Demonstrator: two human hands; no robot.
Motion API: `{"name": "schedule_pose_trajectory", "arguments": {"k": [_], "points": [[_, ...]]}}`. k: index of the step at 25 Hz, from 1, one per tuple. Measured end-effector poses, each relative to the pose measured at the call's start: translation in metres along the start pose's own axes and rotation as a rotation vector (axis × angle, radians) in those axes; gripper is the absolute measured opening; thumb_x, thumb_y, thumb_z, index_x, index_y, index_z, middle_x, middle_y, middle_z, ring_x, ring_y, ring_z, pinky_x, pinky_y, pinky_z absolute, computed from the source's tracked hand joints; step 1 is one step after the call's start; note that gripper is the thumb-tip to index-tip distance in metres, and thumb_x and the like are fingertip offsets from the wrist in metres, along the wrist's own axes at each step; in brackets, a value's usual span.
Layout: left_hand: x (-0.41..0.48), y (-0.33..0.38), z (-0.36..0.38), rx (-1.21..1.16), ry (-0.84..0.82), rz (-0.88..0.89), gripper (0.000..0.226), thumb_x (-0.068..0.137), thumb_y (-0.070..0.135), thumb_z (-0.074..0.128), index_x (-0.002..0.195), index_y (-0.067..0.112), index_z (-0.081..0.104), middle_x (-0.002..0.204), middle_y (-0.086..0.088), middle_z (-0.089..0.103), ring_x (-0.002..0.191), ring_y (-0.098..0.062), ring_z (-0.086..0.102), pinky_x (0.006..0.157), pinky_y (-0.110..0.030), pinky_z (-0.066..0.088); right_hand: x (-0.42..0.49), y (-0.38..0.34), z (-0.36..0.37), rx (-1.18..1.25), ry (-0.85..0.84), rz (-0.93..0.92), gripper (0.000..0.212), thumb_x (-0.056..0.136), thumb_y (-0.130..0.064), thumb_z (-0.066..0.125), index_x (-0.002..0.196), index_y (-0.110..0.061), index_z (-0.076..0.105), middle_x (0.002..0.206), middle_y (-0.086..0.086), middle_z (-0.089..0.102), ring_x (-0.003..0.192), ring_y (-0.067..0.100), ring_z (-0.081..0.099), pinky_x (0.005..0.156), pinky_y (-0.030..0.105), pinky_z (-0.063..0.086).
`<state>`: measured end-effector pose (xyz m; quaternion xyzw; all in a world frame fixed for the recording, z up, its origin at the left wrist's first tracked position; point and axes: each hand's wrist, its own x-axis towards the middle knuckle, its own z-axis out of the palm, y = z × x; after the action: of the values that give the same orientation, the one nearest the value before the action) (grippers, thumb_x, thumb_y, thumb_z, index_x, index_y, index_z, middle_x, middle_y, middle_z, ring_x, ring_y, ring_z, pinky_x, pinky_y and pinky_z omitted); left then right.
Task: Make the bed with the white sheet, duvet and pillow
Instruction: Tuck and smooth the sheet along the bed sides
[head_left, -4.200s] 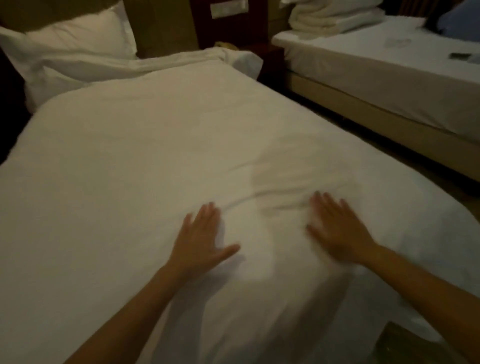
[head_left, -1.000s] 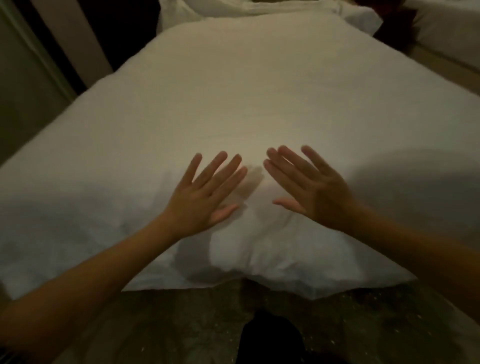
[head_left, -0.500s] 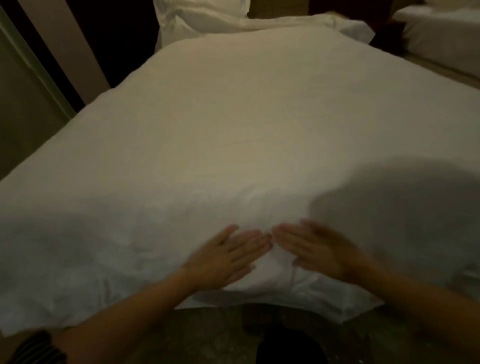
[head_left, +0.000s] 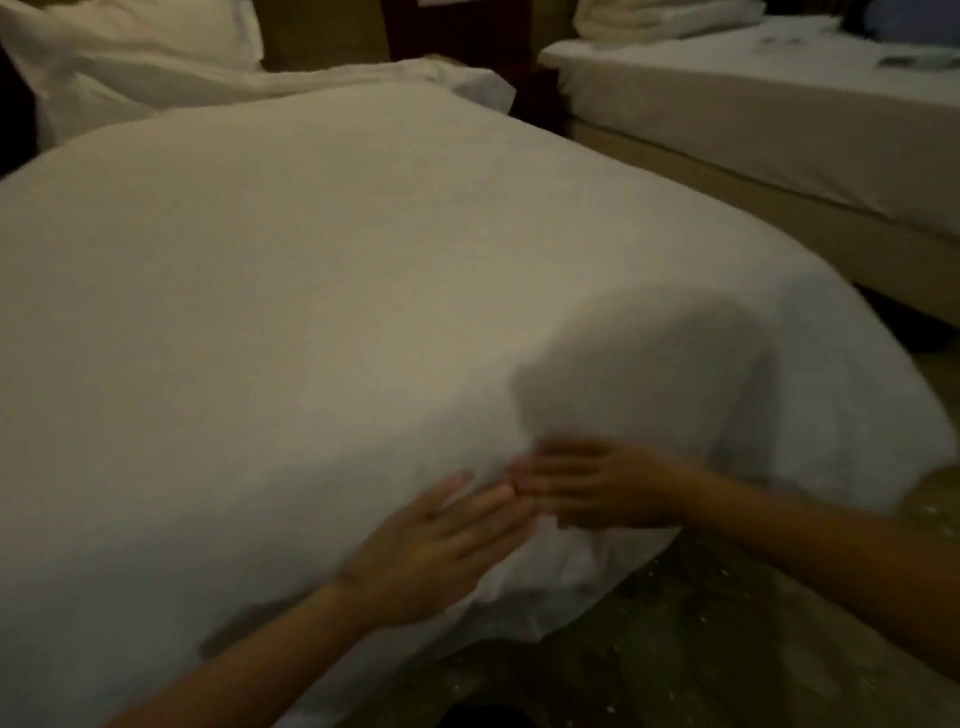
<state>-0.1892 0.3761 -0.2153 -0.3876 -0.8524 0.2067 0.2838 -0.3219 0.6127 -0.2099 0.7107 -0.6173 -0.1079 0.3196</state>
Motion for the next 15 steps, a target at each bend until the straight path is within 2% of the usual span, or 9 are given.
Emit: {"name": "schedule_pose_trajectory", "arguments": {"k": [2, 3, 5, 6, 8, 10, 11, 13, 15], "points": [[0.067, -0.023, -0.001, 0.051, 0.113, -0.140, 0.051, 0.096, 0.030, 0.042, 0.145, 0.014, 0.035, 0.151, -0.006, 0.034, 0.142, -0.023, 0.026, 0.118, -0.045, 0.010, -0.031, 0.051, -0.019, -0.104, 0.042, 0.211, 0.047, 0.101, -0.037, 0.031, 0.140, -0.010, 0.034, 0.146, 0.004, 0.033, 0.138, 0.021, 0.029, 0.116, 0.040, 0.014], [0.094, -0.030, 0.005, 0.072, 0.096, -0.182, 0.054, 0.097, 0.033, 0.042, 0.145, 0.011, 0.033, 0.152, -0.008, 0.030, 0.142, -0.024, 0.025, 0.118, -0.045, 0.008, -0.055, 0.072, -0.020, -0.169, 0.001, 0.309, 0.055, 0.100, -0.043, 0.031, 0.145, -0.011, 0.026, 0.151, 0.005, 0.026, 0.142, 0.022, 0.021, 0.117, 0.040, 0.010], [0.123, -0.016, 0.032, 0.073, -0.052, -0.125, 0.058, 0.097, 0.036, 0.038, 0.147, 0.008, 0.030, 0.154, -0.011, 0.026, 0.142, -0.024, 0.023, 0.119, -0.044, 0.002, -0.100, 0.077, -0.008, -0.240, -0.117, 0.449, 0.073, 0.095, -0.052, 0.034, 0.151, -0.013, 0.008, 0.158, 0.005, 0.005, 0.146, 0.024, 0.004, 0.119, 0.041, 0.000], [0.125, 0.002, 0.051, 0.021, -0.140, -0.074, 0.058, 0.097, 0.036, 0.036, 0.148, 0.008, 0.030, 0.154, -0.011, 0.027, 0.142, -0.023, 0.024, 0.119, -0.041, -0.001, -0.118, 0.064, 0.006, -0.246, -0.181, 0.477, 0.080, 0.091, -0.054, 0.036, 0.152, -0.012, 0.006, 0.159, 0.005, 0.001, 0.146, 0.025, 0.006, 0.119, 0.042, -0.003], [0.123, 0.039, 0.082, -0.096, -0.283, -0.003, 0.056, 0.095, 0.033, 0.036, 0.146, 0.009, 0.034, 0.152, -0.010, 0.033, 0.141, -0.023, 0.028, 0.119, -0.037, -0.005, -0.154, 0.023, 0.037, -0.214, -0.324, 0.423, 0.086, 0.083, -0.057, 0.044, 0.150, -0.011, 0.014, 0.157, 0.002, 0.012, 0.140, 0.025, 0.021, 0.118, 0.043, -0.007], [0.134, 0.053, 0.090, -0.128, -0.306, 0.013, 0.055, 0.093, 0.033, 0.039, 0.144, 0.010, 0.040, 0.149, -0.008, 0.039, 0.139, -0.021, 0.028, 0.119, -0.037, -0.003, -0.178, -0.007, 0.046, -0.158, -0.425, 0.395, 0.100, 0.071, -0.063, 0.053, 0.149, -0.012, 0.017, 0.152, 0.000, 0.027, 0.137, 0.020, 0.025, 0.118, 0.041, -0.003], [0.142, 0.054, 0.088, -0.143, -0.290, 0.036, 0.056, 0.093, 0.035, 0.041, 0.144, 0.011, 0.040, 0.149, -0.007, 0.039, 0.140, -0.021, 0.027, 0.119, -0.037, -0.001, -0.186, -0.012, 0.045, -0.121, -0.410, 0.395, 0.102, 0.069, -0.063, 0.056, 0.148, -0.013, 0.018, 0.152, 0.000, 0.031, 0.138, 0.019, 0.024, 0.118, 0.040, 0.001], [0.159, 0.054, 0.076, -0.236, -0.214, 0.059, 0.061, 0.091, 0.039, 0.044, 0.146, 0.012, 0.036, 0.153, -0.006, 0.032, 0.142, -0.020, 0.022, 0.119, -0.038, 0.002, -0.198, -0.013, 0.033, -0.048, -0.279, 0.469, 0.082, 0.080, -0.056, 0.052, 0.145, -0.014, 0.025, 0.152, 0.003, 0.030, 0.141, 0.019, 0.020, 0.118, 0.038, 0.003], [0.185, 0.050, 0.059, -0.294, -0.081, -0.014, 0.060, 0.091, 0.036, 0.044, 0.145, 0.011, 0.036, 0.153, -0.007, 0.029, 0.142, -0.021, 0.024, 0.118, -0.040, 0.007, -0.208, 0.002, 0.012, -0.065, -0.197, 0.665, 0.063, 0.093, -0.050, 0.040, 0.143, -0.013, 0.029, 0.149, 0.006, 0.033, 0.142, 0.021, 0.020, 0.118, 0.038, 0.005]]}}
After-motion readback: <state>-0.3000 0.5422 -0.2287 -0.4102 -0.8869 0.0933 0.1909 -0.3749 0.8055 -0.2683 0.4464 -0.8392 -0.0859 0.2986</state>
